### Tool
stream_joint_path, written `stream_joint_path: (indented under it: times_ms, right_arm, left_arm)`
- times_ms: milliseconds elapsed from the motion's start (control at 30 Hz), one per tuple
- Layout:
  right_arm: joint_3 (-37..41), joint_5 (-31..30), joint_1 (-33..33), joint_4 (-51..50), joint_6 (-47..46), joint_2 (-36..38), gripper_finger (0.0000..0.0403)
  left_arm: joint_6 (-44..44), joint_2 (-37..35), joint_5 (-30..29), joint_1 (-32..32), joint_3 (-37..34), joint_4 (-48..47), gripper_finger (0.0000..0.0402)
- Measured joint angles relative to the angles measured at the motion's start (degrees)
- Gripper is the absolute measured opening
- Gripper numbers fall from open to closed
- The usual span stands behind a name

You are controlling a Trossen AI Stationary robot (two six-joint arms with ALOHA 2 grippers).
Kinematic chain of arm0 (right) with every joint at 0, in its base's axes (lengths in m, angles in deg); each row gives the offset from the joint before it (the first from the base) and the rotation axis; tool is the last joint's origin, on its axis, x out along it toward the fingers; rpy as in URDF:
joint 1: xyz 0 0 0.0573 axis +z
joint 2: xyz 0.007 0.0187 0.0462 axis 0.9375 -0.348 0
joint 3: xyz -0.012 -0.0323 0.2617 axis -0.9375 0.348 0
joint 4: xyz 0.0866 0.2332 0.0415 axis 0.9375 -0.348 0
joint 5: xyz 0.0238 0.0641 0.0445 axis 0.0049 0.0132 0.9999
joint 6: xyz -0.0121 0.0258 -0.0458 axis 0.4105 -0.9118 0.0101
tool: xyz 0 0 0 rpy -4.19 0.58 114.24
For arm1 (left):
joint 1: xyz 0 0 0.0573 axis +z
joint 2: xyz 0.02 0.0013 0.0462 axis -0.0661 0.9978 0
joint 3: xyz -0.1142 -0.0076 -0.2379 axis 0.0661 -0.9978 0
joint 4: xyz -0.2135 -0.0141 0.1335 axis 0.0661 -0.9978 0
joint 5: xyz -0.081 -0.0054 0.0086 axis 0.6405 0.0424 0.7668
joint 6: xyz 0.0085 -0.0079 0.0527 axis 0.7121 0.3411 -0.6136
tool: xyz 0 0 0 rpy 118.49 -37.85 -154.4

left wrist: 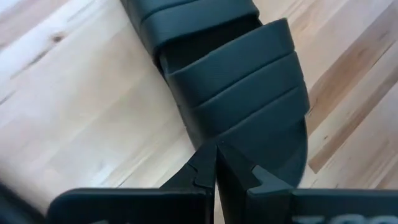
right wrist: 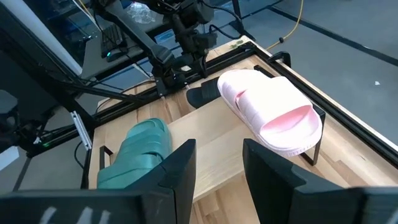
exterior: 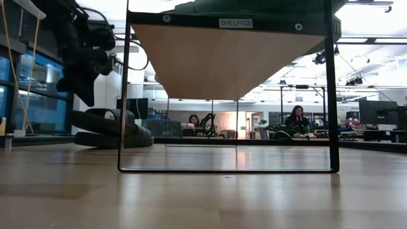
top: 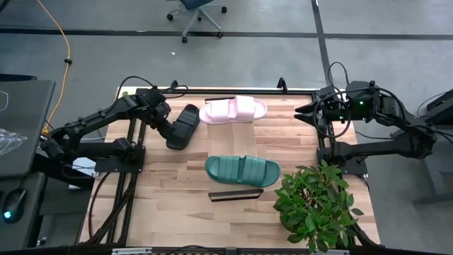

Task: Pick and place slippers onto the shelf
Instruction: Put the black pair of slippers on the shelf

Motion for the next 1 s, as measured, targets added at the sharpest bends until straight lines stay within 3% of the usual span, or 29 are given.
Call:
stream_joint_path:
  times_ms: [167,333,700,1000]
  right_arm:
    - [0.0,0.1,0.0,0.0,1.3,0.0,0.0123]
    - [0.0,0.3,0.0,0.0,2.7,0.0,0.0123]
    - [0.0,2.9,0.0,0.0,6.0,0.0,0.0123]
    - [0.0,6.7,0.0,0.0,7.6,0.0,0.0123]
  left_arm:
    - [2.0,-2.5,-0.4,-0.3,4.3,-4.9,0.0]
    - [10.3,-4.3,-3.0,-6.6,6.7,-6.0,0.0]
    - [36.1,-6.4,-15.9,-26.0,6.7,-5.7,0.0]
    - [64.8,-6.3,-33.5,-43.7,6.7,-5.5,0.0]
